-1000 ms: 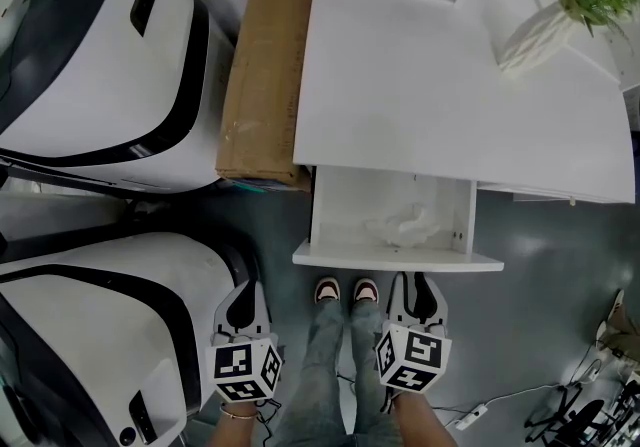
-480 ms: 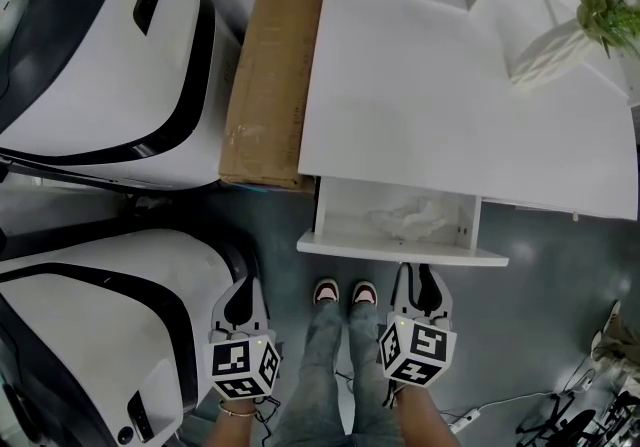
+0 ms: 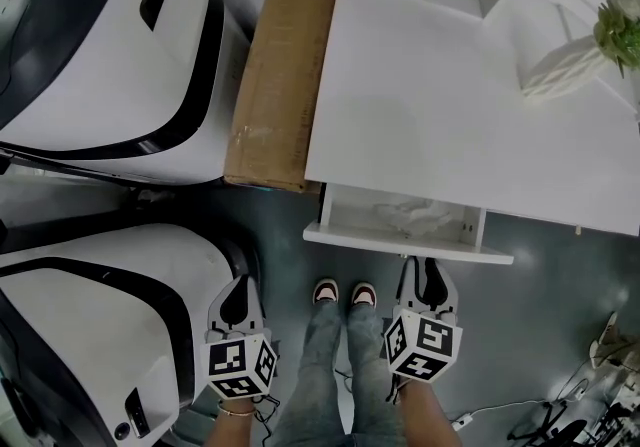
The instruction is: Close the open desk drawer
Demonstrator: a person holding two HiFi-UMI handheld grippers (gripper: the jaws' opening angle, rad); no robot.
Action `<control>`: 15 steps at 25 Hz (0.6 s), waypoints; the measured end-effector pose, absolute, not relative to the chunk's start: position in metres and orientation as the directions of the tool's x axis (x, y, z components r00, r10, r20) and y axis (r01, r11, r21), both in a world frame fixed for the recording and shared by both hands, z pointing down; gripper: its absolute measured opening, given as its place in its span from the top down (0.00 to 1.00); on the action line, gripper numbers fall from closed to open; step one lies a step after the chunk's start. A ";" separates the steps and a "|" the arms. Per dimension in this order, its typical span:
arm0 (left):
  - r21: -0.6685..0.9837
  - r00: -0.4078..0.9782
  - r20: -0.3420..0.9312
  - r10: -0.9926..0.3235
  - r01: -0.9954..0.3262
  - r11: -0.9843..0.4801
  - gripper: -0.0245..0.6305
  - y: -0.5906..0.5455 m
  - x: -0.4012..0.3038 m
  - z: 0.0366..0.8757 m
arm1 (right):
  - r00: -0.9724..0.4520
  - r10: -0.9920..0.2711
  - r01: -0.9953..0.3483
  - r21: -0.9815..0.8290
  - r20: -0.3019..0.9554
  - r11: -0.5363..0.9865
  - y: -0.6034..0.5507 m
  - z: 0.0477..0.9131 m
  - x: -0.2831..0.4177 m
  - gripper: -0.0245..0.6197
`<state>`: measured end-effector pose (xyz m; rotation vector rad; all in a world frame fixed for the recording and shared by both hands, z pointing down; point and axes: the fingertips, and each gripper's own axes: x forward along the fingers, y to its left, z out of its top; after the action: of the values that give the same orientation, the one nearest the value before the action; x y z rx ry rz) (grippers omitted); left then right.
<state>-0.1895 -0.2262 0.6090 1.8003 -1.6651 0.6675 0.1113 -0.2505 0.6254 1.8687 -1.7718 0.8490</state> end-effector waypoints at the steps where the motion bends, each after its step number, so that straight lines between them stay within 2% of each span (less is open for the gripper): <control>1: 0.085 0.086 0.707 -0.702 -0.996 -0.036 0.93 -0.227 -0.191 0.608 | -0.003 -0.730 -0.991 -0.102 0.684 -0.092 -0.253 0.625 0.112 0.77; 15: 0.077 0.026 0.702 -0.712 -0.996 0.040 0.94 -0.228 -0.202 0.605 | -0.010 -0.742 -0.993 -0.091 0.670 -0.069 -0.291 0.625 0.119 0.78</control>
<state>-0.2022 -0.2284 0.6049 1.7286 -1.7424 0.6311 0.1186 -0.2913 0.6255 1.8581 -1.7960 0.8108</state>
